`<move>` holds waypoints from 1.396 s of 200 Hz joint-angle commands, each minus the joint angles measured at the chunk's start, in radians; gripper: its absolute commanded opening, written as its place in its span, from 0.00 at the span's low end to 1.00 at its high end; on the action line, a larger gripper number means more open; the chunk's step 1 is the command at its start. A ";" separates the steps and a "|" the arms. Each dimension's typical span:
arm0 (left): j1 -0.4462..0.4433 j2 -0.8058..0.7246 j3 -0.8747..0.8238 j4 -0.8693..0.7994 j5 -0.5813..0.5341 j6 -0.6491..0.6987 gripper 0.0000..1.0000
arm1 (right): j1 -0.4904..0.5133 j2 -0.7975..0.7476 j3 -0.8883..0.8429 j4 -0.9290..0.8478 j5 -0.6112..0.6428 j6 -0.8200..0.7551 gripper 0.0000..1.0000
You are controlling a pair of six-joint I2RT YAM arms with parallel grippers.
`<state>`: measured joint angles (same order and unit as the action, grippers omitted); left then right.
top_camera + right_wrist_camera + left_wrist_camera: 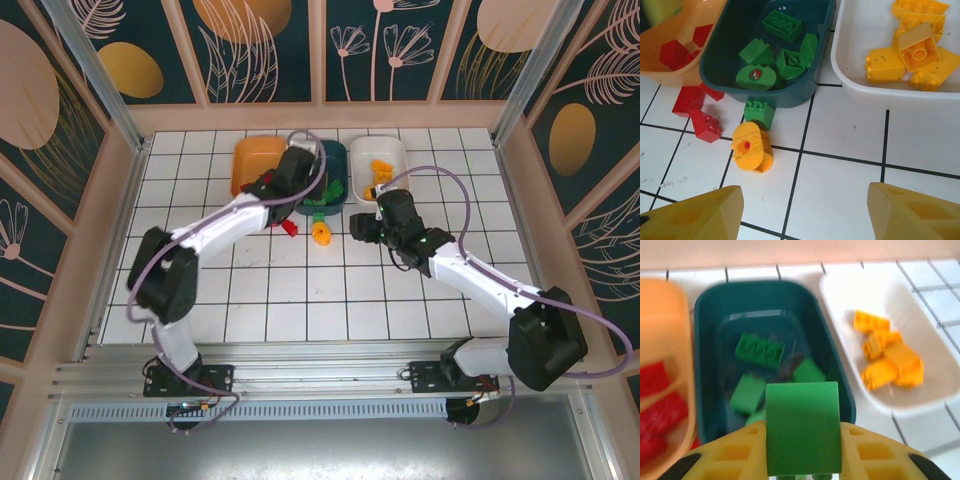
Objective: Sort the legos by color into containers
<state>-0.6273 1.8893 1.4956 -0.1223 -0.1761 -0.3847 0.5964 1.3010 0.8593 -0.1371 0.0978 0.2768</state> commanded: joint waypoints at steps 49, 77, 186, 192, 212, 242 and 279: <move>0.060 0.404 0.488 -0.230 0.064 -0.044 0.18 | 0.003 0.014 0.021 -0.020 -0.049 -0.008 0.68; 0.062 0.420 0.542 -0.263 0.057 -0.038 0.49 | 0.013 0.021 0.022 -0.020 -0.038 -0.020 0.72; 0.087 -0.204 -0.179 0.028 -0.022 -0.150 0.99 | 0.183 0.330 0.190 -0.047 -0.039 -0.157 0.76; 0.087 -0.265 -0.266 0.061 -0.028 -0.173 0.98 | 0.183 0.360 0.202 -0.039 -0.039 -0.164 0.77; 0.088 -0.428 -0.489 0.093 -0.051 -0.229 0.99 | 0.177 0.462 0.261 -0.042 -0.019 -0.187 0.77; 0.088 -0.628 -0.719 0.066 -0.062 -0.267 0.98 | 0.167 0.593 0.341 -0.039 -0.018 -0.211 0.77; 0.087 -0.788 -0.860 0.056 -0.093 -0.284 0.98 | 0.147 0.675 0.395 0.004 -0.030 -0.193 0.67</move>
<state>-0.5419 1.1816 0.6796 -0.0860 -0.2226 -0.6338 0.7620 1.9446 1.2060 -0.1745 0.0624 0.0887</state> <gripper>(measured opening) 0.985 0.708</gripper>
